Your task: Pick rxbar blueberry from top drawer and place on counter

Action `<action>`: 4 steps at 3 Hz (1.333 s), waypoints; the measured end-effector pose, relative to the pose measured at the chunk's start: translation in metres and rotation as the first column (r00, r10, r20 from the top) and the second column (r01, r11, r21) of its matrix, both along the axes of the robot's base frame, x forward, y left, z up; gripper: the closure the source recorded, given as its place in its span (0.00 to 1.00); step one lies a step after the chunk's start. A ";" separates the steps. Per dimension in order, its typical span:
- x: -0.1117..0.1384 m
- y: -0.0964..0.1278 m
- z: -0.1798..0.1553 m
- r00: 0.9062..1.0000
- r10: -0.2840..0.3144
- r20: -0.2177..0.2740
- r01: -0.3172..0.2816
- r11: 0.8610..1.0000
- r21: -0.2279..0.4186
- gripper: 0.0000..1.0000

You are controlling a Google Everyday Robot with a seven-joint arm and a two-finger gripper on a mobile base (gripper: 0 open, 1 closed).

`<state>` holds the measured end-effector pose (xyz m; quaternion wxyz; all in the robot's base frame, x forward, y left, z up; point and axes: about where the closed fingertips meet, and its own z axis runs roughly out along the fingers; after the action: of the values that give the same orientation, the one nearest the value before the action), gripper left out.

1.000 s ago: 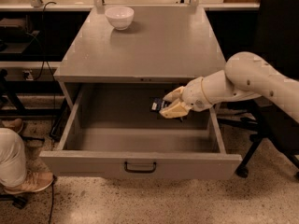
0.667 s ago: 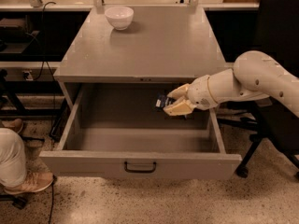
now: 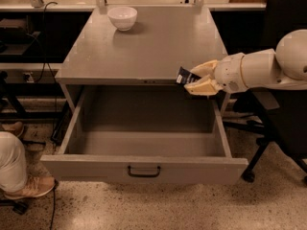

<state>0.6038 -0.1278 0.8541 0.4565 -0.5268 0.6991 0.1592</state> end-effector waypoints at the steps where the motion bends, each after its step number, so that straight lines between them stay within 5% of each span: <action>1: 0.000 0.000 0.000 1.000 0.000 0.000 0.000 1.000 0.000 1.00; 2: 0.022 -0.004 0.008 0.998 -0.058 0.027 0.058 0.998 0.016 1.00; 4: 0.117 -0.016 0.031 0.984 -0.152 0.089 0.148 0.988 0.047 1.00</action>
Offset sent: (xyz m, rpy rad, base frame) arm 0.0837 -0.0246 0.0316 0.0586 -0.1090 -0.2376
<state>0.7212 -0.1437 0.8847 0.5096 -0.4704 0.7114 0.1139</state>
